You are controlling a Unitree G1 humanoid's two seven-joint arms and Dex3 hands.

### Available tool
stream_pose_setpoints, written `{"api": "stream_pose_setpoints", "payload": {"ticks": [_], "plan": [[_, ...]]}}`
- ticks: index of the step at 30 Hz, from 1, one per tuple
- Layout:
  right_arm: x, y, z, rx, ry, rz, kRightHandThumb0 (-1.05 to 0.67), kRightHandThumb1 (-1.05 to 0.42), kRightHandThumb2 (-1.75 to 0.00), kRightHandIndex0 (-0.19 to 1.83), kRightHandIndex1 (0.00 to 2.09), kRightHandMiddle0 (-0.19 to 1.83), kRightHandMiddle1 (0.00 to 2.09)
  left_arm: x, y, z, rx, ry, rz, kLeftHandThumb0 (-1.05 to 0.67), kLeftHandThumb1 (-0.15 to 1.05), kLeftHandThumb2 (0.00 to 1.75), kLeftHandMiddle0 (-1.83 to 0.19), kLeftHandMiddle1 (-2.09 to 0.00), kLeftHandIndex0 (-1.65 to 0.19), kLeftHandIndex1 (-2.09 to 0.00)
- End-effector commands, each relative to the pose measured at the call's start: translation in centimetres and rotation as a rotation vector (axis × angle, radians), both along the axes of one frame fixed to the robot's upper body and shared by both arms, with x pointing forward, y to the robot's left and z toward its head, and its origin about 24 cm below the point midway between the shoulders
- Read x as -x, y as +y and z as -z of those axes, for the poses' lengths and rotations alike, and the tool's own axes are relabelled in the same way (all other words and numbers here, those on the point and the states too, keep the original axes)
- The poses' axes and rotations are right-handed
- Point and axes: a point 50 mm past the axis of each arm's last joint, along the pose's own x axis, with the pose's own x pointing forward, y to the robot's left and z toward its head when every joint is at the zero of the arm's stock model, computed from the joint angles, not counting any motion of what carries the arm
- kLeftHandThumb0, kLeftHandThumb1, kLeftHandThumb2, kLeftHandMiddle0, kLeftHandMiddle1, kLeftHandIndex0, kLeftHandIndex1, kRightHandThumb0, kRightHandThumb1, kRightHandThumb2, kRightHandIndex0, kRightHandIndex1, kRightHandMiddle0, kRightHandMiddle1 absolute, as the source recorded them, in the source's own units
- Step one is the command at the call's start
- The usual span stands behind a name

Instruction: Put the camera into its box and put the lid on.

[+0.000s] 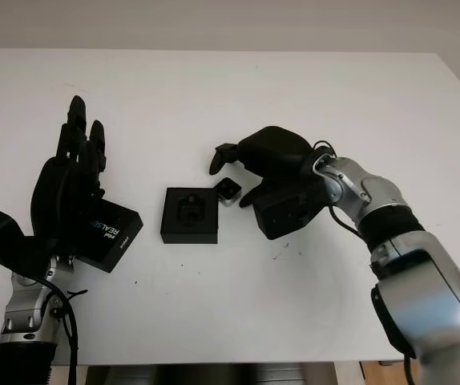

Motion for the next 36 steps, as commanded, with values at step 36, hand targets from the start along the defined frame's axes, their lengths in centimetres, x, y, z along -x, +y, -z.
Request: {"api": "stream_pose_setpoints", "payload": {"ticks": [36], "plan": [[0.02, -0.12, 0.16, 0.032, -0.009, -0.018, -0.36, -0.95, -0.06, 0.27, 0.79, 0.41, 1.34, 0.3, 0.31, 0.04, -0.011, -0.011, -0.01, -0.78, 1.05, 0.56, 0.19, 0.0, 0.19, 0.0]]}}
